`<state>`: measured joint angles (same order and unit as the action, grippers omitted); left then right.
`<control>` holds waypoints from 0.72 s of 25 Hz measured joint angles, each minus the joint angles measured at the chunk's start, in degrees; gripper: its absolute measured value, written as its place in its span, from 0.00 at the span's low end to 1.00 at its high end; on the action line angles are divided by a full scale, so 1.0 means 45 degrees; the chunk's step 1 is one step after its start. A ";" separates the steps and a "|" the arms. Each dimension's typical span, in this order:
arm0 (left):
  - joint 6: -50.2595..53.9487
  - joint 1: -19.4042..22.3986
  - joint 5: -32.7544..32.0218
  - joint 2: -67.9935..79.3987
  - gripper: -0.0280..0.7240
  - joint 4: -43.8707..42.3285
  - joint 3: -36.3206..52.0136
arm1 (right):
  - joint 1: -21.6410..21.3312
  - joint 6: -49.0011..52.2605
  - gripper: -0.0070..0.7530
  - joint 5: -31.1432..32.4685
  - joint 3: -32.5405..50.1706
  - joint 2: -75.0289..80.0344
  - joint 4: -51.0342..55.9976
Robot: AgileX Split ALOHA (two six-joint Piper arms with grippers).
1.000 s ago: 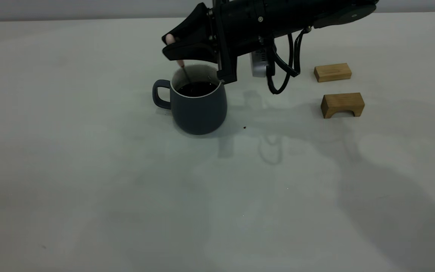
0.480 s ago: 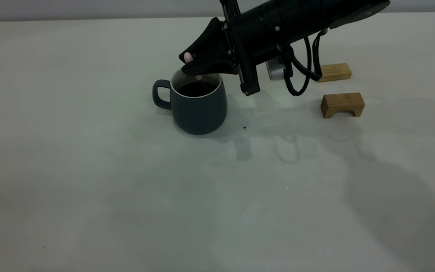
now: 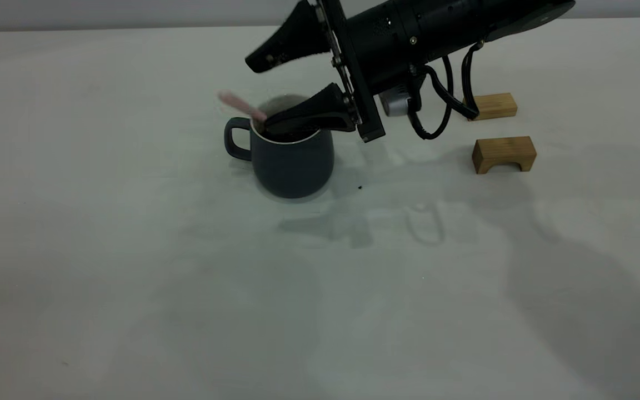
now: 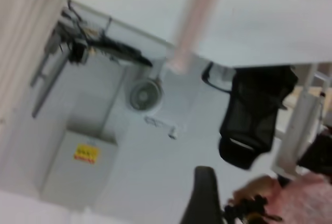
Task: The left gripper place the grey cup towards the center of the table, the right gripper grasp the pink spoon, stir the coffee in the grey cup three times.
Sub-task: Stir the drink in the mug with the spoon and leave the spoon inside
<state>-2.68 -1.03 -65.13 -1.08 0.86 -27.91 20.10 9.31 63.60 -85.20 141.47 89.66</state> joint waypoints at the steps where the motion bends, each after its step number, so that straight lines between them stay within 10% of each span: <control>1: 0.0000 0.0000 0.0000 0.0000 0.66 0.0000 0.0000 | 0.0000 -0.0487 0.95 0.0247 0.0000 0.0000 0.0014; 9: 0.0000 0.0000 0.0000 0.0000 0.66 0.0000 0.0000 | -0.0084 -0.5083 0.91 0.0440 -0.0012 0.0000 0.0442; 18: 0.0012 0.0000 0.0000 0.0000 0.66 0.0000 0.0000 | -0.0138 -0.5448 0.81 0.0473 -0.0012 -0.2358 -0.2862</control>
<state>-2.63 -1.03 -65.13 -1.08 0.86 -27.91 19.48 -15.20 65.73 -85.25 130.86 76.78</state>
